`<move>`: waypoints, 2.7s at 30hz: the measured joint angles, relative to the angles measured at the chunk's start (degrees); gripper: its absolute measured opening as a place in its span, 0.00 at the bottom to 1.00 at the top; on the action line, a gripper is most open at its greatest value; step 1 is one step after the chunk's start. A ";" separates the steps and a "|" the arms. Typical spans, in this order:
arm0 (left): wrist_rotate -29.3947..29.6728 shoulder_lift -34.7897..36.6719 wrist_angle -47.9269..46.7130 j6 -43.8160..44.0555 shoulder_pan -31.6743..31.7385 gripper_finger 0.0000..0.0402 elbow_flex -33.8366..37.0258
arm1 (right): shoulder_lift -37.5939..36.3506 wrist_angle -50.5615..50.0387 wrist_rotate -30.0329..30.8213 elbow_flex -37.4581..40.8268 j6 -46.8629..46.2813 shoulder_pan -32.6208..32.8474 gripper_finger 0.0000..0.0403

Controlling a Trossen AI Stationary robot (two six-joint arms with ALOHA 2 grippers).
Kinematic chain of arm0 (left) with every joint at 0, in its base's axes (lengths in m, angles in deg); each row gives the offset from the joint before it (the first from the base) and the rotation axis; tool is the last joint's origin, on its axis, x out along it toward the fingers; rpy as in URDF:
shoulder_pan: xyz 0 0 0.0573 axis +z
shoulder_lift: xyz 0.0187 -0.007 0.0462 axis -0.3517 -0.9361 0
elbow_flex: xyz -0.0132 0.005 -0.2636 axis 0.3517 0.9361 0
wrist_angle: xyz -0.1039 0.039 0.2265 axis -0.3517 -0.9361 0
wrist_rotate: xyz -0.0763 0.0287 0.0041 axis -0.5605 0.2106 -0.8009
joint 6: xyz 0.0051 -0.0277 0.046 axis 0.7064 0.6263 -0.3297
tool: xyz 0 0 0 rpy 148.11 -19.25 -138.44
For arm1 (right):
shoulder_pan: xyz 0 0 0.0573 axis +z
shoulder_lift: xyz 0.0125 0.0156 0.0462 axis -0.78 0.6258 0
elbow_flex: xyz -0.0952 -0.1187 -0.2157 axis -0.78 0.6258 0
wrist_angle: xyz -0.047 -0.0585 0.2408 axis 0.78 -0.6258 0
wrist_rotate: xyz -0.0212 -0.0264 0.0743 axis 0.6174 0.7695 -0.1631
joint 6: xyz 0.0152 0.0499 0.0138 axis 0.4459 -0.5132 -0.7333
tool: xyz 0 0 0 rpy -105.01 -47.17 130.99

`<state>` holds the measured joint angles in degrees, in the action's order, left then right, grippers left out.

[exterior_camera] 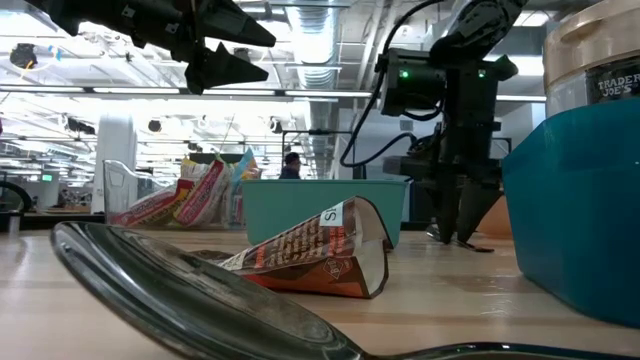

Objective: Pick & Place Food Item
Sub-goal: Put the top black tablespoon into the green bin

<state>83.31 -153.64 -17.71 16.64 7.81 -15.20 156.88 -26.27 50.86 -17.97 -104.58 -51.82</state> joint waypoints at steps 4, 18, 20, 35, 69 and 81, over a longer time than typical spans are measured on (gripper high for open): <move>0.00 0.00 0.02 0.00 0.00 0.75 0.00 | 0.16 0.03 -0.01 -0.06 -0.64 0.02 0.23; -0.02 0.00 0.02 0.00 0.00 0.75 0.00 | 0.20 -0.86 -1.29 -0.06 -0.86 0.00 0.18; -0.02 0.00 0.02 0.00 0.00 0.75 0.00 | 0.20 -0.96 -1.30 -0.02 -0.88 0.00 0.16; -0.01 0.00 0.02 0.00 -0.01 0.75 0.00 | 0.18 -1.16 -1.29 -0.02 0.65 0.00 0.02; -0.01 0.00 0.00 0.00 -0.01 0.75 0.00 | -0.84 -4.04 -2.39 -0.57 15.97 -0.30 0.01; 0.00 0.00 0.02 0.00 0.00 0.75 0.00 | -7.30 -6.50 -1.51 -1.55 15.88 0.26 0.00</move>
<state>83.31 -153.64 -17.69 16.64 7.81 -15.20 149.58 -32.76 49.34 -19.52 -88.70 -51.55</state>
